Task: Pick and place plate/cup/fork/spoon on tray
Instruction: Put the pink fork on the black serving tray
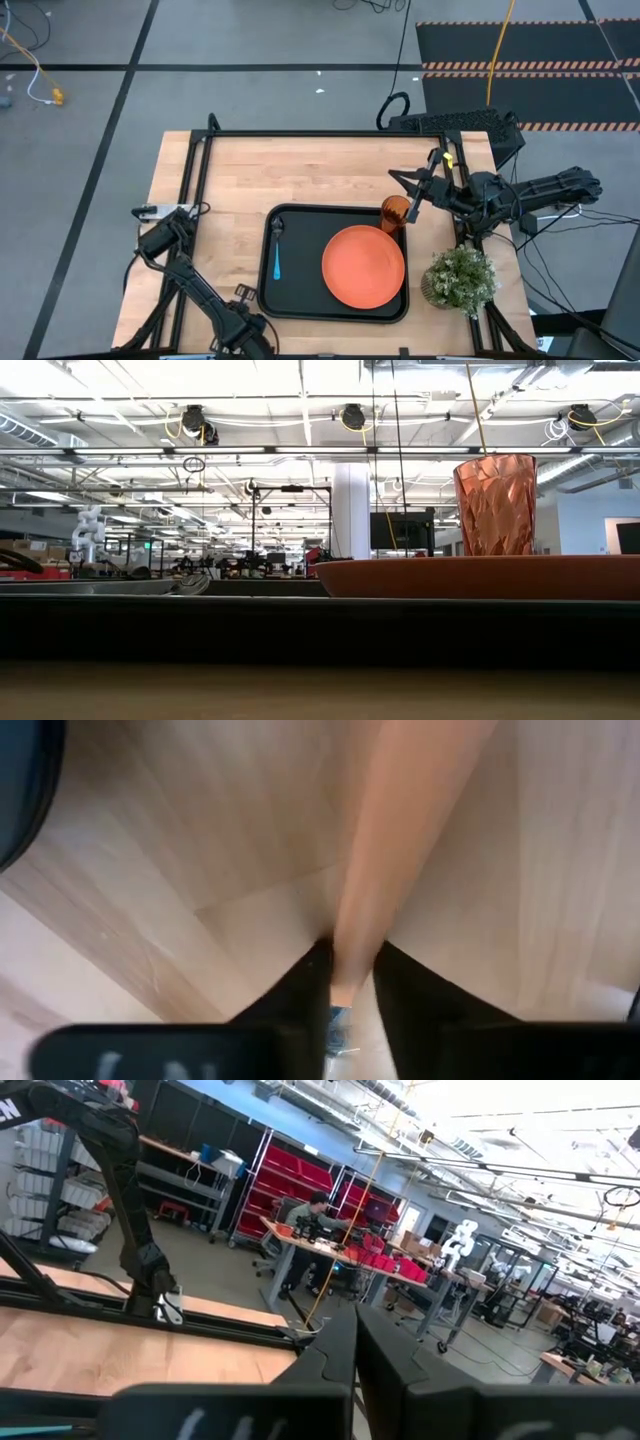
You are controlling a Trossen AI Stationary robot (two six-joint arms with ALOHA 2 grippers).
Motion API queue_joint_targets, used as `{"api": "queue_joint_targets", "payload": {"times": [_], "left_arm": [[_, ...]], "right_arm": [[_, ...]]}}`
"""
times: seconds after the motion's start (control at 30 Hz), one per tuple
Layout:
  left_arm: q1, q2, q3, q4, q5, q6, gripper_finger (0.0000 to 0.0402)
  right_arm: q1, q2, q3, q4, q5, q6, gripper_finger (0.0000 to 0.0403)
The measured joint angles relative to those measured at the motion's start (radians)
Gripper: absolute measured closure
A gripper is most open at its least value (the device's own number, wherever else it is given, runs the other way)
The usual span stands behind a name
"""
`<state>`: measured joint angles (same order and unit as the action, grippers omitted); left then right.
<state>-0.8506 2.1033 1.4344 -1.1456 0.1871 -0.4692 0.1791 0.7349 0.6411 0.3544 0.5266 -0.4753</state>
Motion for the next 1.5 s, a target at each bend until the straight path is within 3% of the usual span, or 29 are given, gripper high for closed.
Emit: {"api": "queue_joint_targets", "payload": {"times": [0.1,0.3,0.47,0.63,0.8,1.13,1.33,1.5], "left_arm": [[0.018,-0.001,0.001,-0.009,0.025,0.0,0.0361],[0.07,-0.004,-0.003,-0.061,0.074,-0.048,0.0362],[0.087,-0.004,0.007,-0.077,0.071,0.09,0.0362],[0.09,-0.005,0.078,-0.247,0.065,0.226,0.0362],[0.114,-0.006,0.184,-0.435,-0.034,0.347,0.0362],[0.283,-0.05,0.267,-0.417,-0.322,0.685,0.0362],[0.403,-0.05,0.267,-0.405,-0.452,0.992,0.0362],[0.5,-0.05,0.267,-0.296,-0.555,1.221,0.0351]], "right_arm": [[0.0,0.0,0.0,-0.001,0.0,0.0,0.0403],[0.0,0.0,0.0,-0.001,0.0,-0.001,0.0403],[0.0,0.0,0.0,-0.002,0.0,-0.001,0.0403],[0.0,0.0,0.0,-0.009,0.0,-0.005,0.0403],[0.0,0.0,0.0,-0.008,0.0,-0.008,0.0403],[0.0,0.0,0.0,-0.008,-0.001,-0.014,0.0403],[0.0,0.0,0.0,-0.009,0.0,-0.034,0.0403],[0.0,0.0,0.0,-0.021,0.0,-0.049,0.0403]]}}
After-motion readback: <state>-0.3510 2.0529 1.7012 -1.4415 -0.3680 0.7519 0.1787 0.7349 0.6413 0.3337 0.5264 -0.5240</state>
